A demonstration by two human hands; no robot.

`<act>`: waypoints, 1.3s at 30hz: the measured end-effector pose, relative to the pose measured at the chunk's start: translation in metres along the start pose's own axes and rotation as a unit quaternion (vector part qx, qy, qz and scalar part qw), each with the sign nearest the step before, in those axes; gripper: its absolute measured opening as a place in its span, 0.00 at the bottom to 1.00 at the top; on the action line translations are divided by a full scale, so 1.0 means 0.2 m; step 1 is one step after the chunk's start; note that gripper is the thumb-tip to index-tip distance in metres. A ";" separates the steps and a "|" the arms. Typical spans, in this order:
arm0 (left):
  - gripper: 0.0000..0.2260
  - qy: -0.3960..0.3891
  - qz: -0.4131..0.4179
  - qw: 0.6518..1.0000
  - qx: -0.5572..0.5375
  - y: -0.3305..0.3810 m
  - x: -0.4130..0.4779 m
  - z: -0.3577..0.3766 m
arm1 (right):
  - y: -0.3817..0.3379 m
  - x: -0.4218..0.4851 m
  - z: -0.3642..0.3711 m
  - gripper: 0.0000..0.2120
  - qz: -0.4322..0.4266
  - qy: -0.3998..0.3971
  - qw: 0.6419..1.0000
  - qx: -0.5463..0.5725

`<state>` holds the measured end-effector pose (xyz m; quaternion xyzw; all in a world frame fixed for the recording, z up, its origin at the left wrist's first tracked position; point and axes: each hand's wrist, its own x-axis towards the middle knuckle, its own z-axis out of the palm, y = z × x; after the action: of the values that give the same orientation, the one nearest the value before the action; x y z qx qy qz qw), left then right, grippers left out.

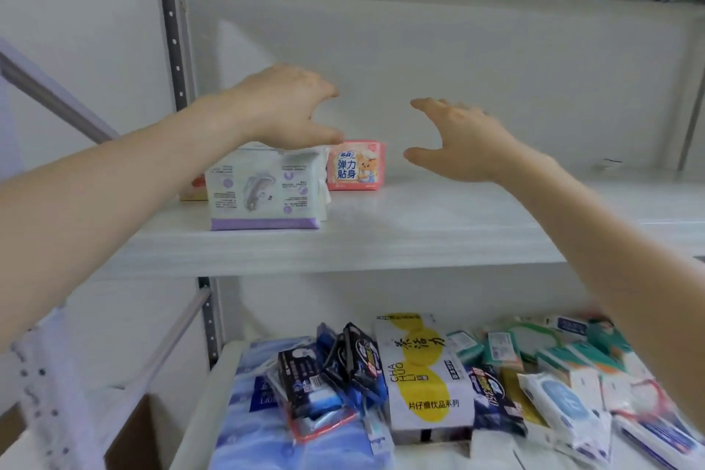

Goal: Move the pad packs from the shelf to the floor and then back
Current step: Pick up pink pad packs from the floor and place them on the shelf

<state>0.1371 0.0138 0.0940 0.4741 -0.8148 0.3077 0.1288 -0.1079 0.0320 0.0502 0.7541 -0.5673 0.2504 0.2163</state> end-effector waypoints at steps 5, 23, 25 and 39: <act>0.33 0.051 0.006 0.999 0.013 0.27 -0.31 0.00 | -0.03 -0.37 -0.05 0.34 0.014 0.024 0.999 -0.033; 0.31 0.073 -0.051 0.996 -0.021 1.46 -1.29 0.32 | 0.18 -1.81 0.20 0.31 0.022 -0.028 0.998 -0.052; 0.31 0.058 -0.041 0.997 -0.032 1.60 -1.39 0.40 | 0.19 -1.99 0.25 0.31 0.030 -0.044 0.997 -0.051; 0.33 -0.179 0.013 0.976 -0.124 2.44 -2.23 1.07 | 0.17 -3.32 0.78 0.33 0.122 -0.260 0.958 0.012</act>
<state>-0.0290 0.3662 -0.4813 0.4917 -0.8623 0.1162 0.0341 -0.2729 0.4251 -0.4841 0.7208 -0.6885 0.0776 0.0199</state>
